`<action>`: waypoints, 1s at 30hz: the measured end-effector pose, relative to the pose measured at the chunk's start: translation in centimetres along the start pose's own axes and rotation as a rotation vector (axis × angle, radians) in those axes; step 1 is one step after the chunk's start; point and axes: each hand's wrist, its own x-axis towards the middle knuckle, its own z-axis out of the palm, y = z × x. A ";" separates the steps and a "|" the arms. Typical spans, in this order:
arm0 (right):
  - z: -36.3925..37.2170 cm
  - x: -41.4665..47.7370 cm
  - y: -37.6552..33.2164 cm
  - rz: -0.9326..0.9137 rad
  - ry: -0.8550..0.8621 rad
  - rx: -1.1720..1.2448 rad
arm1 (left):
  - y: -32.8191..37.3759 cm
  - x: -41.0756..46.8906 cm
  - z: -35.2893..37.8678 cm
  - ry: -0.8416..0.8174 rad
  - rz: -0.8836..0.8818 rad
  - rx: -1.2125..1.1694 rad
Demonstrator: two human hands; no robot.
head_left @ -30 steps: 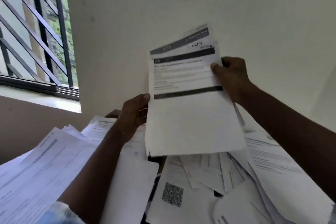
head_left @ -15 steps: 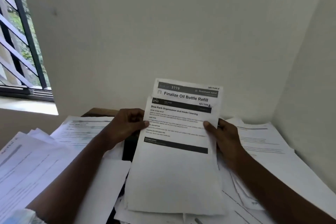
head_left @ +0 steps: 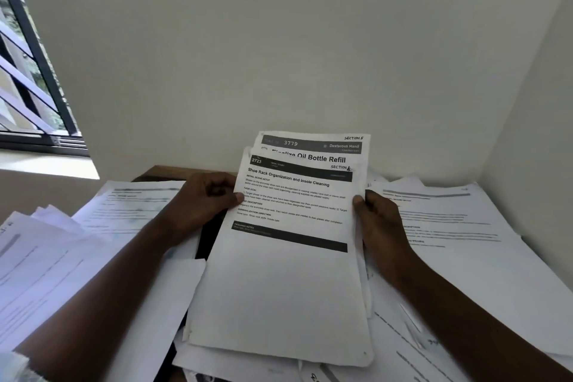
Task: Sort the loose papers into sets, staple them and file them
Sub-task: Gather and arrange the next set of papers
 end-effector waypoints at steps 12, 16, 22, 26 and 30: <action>-0.5 -0.8 -0.5 -0.059 0.157 -0.192 | -0.7 0.8 0.3 0.154 0.057 0.278; -0.2 -2.2 -1.5 -0.350 0.163 -0.491 | -1.1 1.0 0.5 0.179 0.115 0.607; 4.6 -5.0 -5.8 -0.743 -0.182 -0.548 | 3.2 0.7 -1.5 0.400 0.183 0.569; 11.4 -7.7 -8.6 -0.759 -0.452 -0.491 | 6.7 -2.6 -7.4 0.420 0.067 0.748; 18.1 -10.8 -11.1 -0.532 -0.669 -0.535 | 7.0 -11.5 -12.7 0.560 -0.096 0.841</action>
